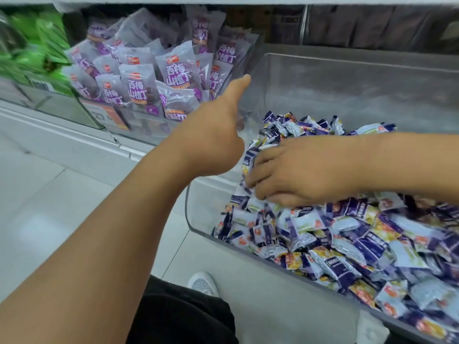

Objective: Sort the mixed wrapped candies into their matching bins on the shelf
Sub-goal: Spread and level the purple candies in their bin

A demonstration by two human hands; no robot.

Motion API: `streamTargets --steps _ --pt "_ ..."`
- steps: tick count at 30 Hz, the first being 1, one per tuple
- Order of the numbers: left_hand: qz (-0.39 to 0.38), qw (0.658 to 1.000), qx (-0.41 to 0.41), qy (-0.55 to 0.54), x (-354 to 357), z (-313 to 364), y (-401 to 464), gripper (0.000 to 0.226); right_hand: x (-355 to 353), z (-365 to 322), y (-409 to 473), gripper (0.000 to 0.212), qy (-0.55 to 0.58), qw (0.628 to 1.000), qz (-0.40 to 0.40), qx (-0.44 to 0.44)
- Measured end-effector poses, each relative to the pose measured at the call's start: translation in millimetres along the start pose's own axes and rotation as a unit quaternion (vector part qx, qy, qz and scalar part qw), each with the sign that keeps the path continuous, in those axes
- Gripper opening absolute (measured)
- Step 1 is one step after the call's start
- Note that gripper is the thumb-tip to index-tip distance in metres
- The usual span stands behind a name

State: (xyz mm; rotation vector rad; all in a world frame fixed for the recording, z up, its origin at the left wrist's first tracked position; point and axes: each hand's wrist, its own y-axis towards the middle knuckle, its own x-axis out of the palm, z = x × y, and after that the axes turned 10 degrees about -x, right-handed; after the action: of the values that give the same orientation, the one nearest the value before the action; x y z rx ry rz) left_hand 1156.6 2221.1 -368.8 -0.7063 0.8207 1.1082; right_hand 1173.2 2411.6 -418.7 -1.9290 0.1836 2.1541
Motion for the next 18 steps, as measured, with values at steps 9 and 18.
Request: streamTargets --steps 9,18 --pt "-0.004 1.000 -0.005 0.003 -1 2 0 0.090 -14 37 -23 0.039 -0.091 0.993 -0.026 0.078" --pt "-0.003 1.000 -0.008 -0.003 0 3 0 0.091 3 -41 20 0.046 0.108 0.989 -0.074 -0.063"
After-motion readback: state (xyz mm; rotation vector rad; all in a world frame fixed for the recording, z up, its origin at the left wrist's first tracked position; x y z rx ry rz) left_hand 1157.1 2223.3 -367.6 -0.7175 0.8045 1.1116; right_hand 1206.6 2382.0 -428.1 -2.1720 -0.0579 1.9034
